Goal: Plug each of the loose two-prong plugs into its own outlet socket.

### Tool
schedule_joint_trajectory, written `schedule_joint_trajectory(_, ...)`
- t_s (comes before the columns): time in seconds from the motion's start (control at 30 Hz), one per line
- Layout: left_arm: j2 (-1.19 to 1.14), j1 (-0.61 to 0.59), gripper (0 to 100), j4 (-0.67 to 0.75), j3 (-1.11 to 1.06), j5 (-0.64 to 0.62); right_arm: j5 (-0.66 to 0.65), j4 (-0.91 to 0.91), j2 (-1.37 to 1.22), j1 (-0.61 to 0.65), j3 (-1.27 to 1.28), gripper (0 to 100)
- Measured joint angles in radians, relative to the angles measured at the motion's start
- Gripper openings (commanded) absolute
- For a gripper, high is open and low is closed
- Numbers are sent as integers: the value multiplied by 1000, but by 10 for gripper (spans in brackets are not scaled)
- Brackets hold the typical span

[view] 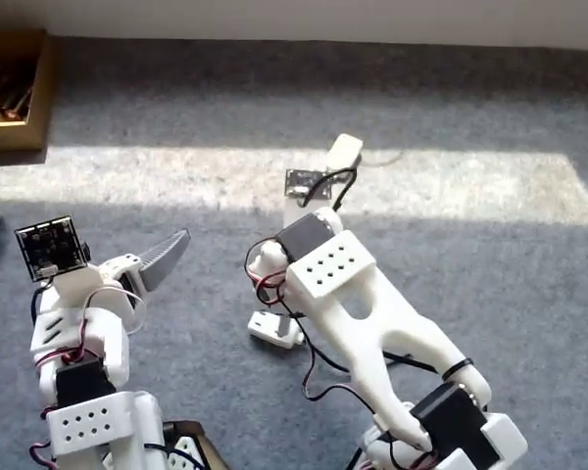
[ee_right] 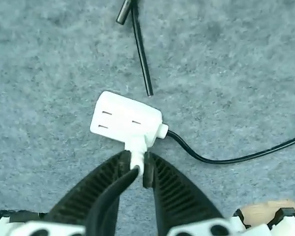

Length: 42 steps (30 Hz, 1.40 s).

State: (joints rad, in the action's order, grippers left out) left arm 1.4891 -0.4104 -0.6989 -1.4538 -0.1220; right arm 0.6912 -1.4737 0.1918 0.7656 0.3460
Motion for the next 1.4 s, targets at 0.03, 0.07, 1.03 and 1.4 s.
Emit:
schedule_joint_trajectory(0.03,0,0,528,0,0,0,0,0,0,5,0,6)
schedule_joint_trajectory(0.07,0,0,528,0,0,0,0,0,0,5,0,6)
schedule_joint_trajectory(1.03,0,0,528,0,0,0,68,-3,3,-71,83,6)
schedule_joint_trajectory(1.4,0,9,528,0,0,0,37,23,3,-78,57,6)
